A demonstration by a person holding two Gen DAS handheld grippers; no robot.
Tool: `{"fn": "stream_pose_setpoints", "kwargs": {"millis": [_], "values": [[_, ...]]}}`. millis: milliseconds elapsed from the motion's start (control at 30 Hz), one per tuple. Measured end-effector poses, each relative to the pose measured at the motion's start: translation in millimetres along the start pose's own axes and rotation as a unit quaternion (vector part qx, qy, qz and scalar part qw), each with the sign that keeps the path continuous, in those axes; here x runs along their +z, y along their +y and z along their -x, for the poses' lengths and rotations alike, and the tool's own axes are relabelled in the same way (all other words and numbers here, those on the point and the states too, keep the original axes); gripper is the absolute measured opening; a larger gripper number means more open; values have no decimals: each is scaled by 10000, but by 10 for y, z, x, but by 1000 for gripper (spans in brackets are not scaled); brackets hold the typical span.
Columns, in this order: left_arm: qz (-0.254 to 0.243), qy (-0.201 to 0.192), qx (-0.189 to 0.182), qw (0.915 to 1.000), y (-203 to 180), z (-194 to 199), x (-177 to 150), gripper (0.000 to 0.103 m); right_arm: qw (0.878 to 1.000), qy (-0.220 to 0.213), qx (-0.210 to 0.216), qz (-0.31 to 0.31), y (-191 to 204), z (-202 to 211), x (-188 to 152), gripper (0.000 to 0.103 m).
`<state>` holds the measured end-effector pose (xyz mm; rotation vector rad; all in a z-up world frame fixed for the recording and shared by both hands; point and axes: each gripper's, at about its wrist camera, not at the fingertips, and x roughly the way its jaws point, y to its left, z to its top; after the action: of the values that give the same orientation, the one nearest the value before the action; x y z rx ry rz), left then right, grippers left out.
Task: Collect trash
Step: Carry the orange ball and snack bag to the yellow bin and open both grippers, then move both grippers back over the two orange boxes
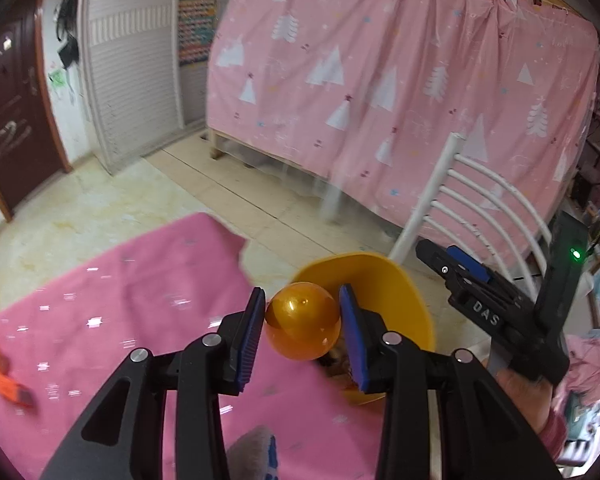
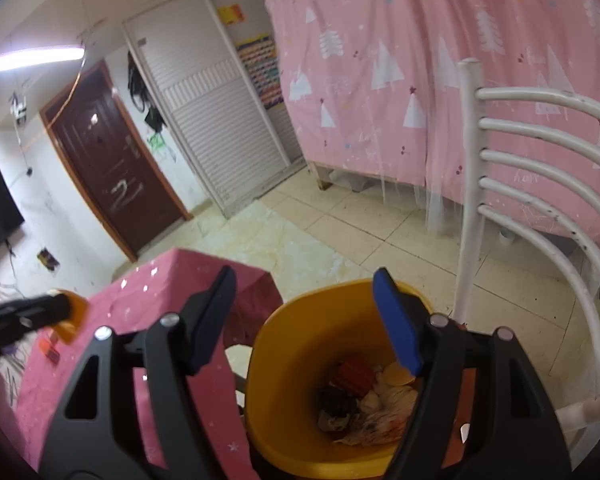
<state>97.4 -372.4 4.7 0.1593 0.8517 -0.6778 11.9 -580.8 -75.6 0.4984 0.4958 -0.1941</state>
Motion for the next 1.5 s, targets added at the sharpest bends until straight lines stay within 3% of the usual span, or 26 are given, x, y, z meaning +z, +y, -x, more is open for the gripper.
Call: {"fn": "stream_pose_setpoints", "kwargs": {"millis": [133, 200, 267, 600, 933, 1200, 1433, 1500], "values": [[29, 84, 19, 10000, -216, -313, 52, 31, 9996, -190, -3, -195, -175, 104, 88, 68], [55, 171, 8, 9998, -323, -466, 76, 37, 9993, -255, -38, -266, -247, 140, 117, 68], [100, 217, -27, 9997, -408, -570, 96, 58, 9989, -303, -45, -355, -324, 178, 136, 68], [-71, 127, 107, 9998, -506, -532, 94, 59, 9988, -259, 70, -407, -332, 134, 126, 70], [29, -135, 215, 9997, -179, -169, 115, 59, 9997, -70, 226, -11, 25, 44, 14, 70], [318, -340, 421, 9980, 351, 142, 134, 59, 9992, 42, 306, 239, 412, -16, -47, 71], [654, -531, 714, 9939, 912, 447, 84, 59, 9949, 204, 613, 768, 1064, -86, -104, 71], [767, -582, 819, 9920, 1100, 538, 60, 59, 9920, 261, 714, 1004, 1316, -119, -139, 75]]}}
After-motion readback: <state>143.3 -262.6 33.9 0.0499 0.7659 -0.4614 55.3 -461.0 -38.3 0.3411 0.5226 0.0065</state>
